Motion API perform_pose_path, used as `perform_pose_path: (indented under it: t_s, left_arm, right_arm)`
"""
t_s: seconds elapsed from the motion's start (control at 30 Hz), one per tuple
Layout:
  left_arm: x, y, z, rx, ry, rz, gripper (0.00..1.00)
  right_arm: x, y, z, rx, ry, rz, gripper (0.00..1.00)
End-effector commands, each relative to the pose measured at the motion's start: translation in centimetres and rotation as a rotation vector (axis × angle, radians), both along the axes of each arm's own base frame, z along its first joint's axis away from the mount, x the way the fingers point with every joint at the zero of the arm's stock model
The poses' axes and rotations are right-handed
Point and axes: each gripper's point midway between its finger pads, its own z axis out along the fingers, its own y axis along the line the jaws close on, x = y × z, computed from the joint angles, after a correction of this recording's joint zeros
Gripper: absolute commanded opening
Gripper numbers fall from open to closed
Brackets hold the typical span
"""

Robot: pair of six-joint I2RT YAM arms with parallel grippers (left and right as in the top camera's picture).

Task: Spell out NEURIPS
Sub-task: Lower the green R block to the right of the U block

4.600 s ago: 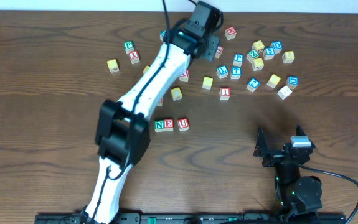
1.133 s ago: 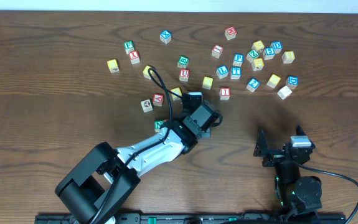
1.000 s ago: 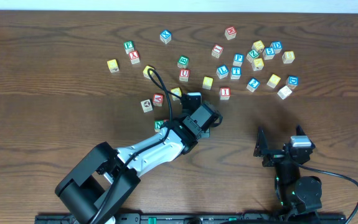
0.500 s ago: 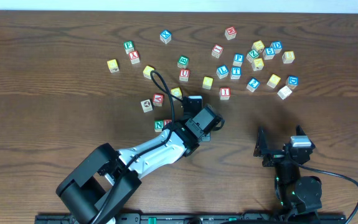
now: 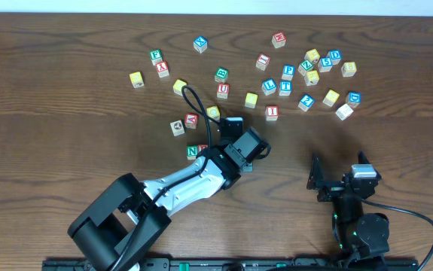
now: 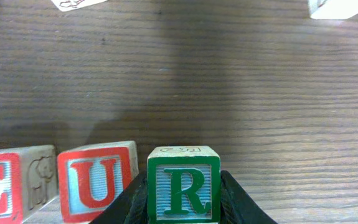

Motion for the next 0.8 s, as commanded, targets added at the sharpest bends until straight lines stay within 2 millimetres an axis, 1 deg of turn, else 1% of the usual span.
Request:
perform_pose_path:
  t_s: [0.0,0.4,0.53,0.77]
  left_arm:
    - [0.09,0.88,-0.41,0.035,-0.012,0.025,0.07]
    - [0.19,1.15,-0.39,0.045,-0.019,0.037,0.08]
    - [0.24,1.80,-0.41,0.056,-0.023,0.082,0.07]
    - [0.24,1.79,-0.41,0.055,-0.023,0.082,0.08]
  right_arm:
    - [0.01,-0.25,-0.10,0.012,0.004,-0.012,0.99]
    - [0.01,-0.25,-0.10,0.012,0.004,-0.012,0.99]
    - [0.01,-0.25,-0.10,0.011,0.004,-0.012,0.99]
    - [0.01,-0.25,-0.10,0.012,0.004,-0.012,0.99]
